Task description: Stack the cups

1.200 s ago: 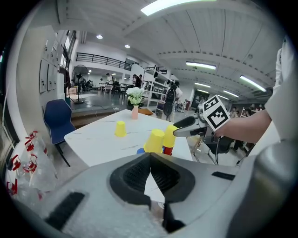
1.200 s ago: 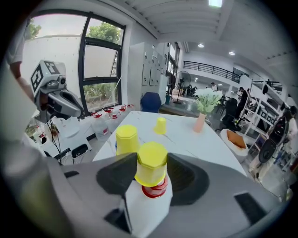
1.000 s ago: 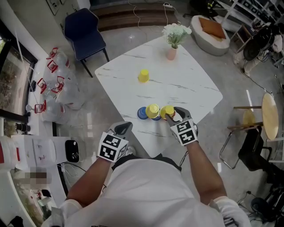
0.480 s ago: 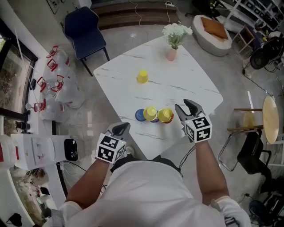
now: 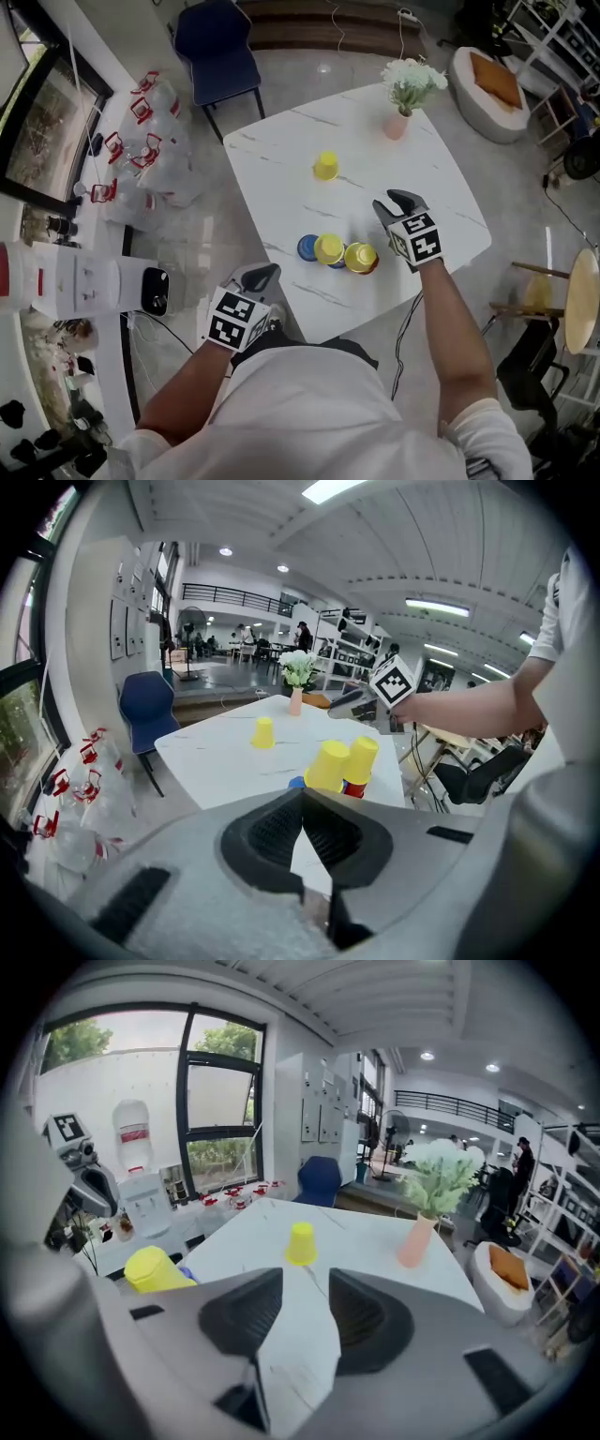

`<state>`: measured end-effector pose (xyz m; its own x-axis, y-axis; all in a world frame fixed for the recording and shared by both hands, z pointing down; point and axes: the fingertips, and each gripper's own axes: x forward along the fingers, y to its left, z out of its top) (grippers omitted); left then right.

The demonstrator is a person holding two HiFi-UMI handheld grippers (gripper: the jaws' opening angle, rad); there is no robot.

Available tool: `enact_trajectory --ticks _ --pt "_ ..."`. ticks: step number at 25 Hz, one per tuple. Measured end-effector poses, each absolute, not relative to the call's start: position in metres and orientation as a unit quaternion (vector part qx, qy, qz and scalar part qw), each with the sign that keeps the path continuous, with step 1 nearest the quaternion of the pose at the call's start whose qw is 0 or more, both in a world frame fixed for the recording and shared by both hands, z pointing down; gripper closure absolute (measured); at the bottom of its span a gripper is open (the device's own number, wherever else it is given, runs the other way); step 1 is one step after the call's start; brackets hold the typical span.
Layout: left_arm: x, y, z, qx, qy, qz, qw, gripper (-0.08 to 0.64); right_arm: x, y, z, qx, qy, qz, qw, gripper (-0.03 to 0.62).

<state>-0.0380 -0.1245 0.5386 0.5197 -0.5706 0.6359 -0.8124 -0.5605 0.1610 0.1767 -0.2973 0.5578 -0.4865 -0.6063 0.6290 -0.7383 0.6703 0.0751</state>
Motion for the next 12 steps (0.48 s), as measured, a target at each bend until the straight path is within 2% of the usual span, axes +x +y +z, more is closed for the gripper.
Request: enact_trajectory --ticks 5,7,12 --pt "-0.043 -0.123 0.545 0.82 -0.443 0.27 0.242 0.551 0.153 -0.341 0.587 0.342 -0.863 0.067 0.367 0.417" --pt "-0.046 -0.121 0.547 0.81 -0.458 0.269 0.25 0.551 0.14 -0.355 0.596 0.325 -0.866 0.059 0.374 0.386" --pt "-0.053 -0.117 0.552 0.79 -0.488 0.263 0.264 0.551 0.101 -0.382 0.61 0.289 -0.879 0.041 0.378 0.368"
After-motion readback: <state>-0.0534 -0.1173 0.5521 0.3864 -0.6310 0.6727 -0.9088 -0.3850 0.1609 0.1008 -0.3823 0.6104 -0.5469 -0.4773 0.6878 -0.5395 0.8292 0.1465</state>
